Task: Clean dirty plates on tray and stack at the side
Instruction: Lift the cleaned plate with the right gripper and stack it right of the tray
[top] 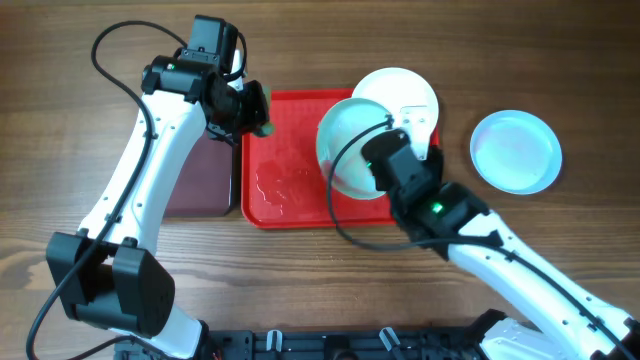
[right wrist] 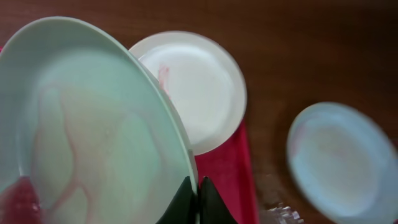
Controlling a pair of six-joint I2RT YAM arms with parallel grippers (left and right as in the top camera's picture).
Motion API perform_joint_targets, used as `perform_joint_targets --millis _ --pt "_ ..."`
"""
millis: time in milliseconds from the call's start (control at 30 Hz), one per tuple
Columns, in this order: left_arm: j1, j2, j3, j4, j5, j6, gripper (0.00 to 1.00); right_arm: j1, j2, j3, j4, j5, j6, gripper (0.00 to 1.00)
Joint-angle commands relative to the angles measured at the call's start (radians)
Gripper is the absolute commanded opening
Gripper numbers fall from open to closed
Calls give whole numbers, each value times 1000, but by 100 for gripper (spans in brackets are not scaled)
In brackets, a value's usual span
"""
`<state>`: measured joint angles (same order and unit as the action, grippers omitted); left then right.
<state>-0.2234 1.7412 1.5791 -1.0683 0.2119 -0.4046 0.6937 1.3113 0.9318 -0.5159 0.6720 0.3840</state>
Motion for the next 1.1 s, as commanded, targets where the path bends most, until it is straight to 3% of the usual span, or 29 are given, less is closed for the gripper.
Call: perform_joint_targets --millis 0,267,367,767,1067 --pt "4 10 -5 16 27 15 4 84 -19 19 23 280 -100 4" --pt "3 10 -5 25 27 5 4 207 -19 18 235 566 -412 4" --pt "3 10 -5 25 27 5 4 224 -19 18 285 629 -466 4" --pt "3 10 -5 25 27 5 4 254 -19 18 409 721 -629 4" --pt "3 10 -5 24 27 5 4 266 -19 18 414 717 -613 4"
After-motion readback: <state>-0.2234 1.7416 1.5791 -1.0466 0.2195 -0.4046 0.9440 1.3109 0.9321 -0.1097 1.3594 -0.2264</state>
